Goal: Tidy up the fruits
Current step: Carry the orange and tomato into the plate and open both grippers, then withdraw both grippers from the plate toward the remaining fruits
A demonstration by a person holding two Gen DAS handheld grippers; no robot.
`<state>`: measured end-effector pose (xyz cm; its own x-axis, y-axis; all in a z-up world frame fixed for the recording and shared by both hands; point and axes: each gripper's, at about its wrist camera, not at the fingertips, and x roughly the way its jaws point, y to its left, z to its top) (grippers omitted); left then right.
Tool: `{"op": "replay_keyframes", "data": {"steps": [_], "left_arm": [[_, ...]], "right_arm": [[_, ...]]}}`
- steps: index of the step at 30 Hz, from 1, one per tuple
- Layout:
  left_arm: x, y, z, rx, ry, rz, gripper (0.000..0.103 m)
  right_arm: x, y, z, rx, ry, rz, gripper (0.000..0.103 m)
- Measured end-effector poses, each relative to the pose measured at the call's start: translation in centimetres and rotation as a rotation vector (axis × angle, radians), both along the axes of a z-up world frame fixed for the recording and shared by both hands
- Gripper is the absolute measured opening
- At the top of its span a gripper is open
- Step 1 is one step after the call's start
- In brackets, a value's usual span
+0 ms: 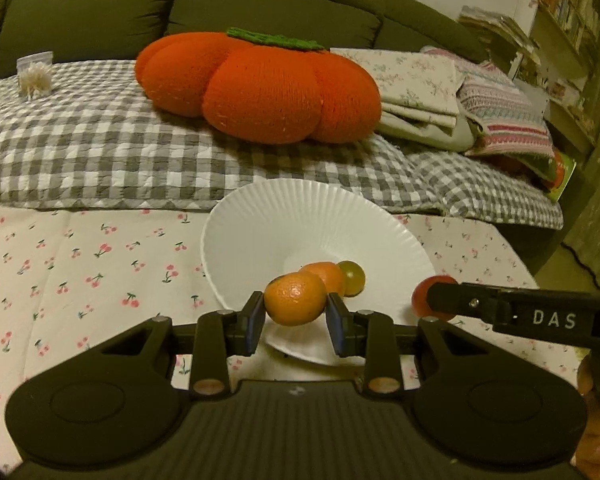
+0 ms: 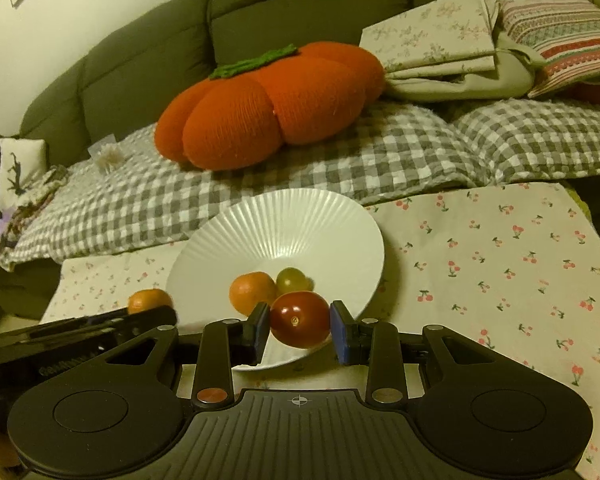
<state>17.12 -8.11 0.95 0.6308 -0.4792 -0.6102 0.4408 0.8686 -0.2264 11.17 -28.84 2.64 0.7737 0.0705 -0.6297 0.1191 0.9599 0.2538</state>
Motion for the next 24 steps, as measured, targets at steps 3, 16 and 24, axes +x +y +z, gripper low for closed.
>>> {"op": "replay_keyframes", "data": {"steps": [3,16,24], "left_arm": [[0.8,-0.3,-0.5,0.011,-0.003,0.002,0.031],[1.5,-0.5,-1.5,0.031,-0.016,-0.027,0.047],[1.3,1.0,-0.3,-0.008,-0.026,0.009,0.058]], "right_arm": [[0.6,0.0,-0.3,-0.009,0.001,0.002,0.032],[2.7,1.4,-1.9,-0.057,0.04,0.05,0.034],[1.9,0.9,-0.5,-0.038,0.009,0.021,0.045]]}}
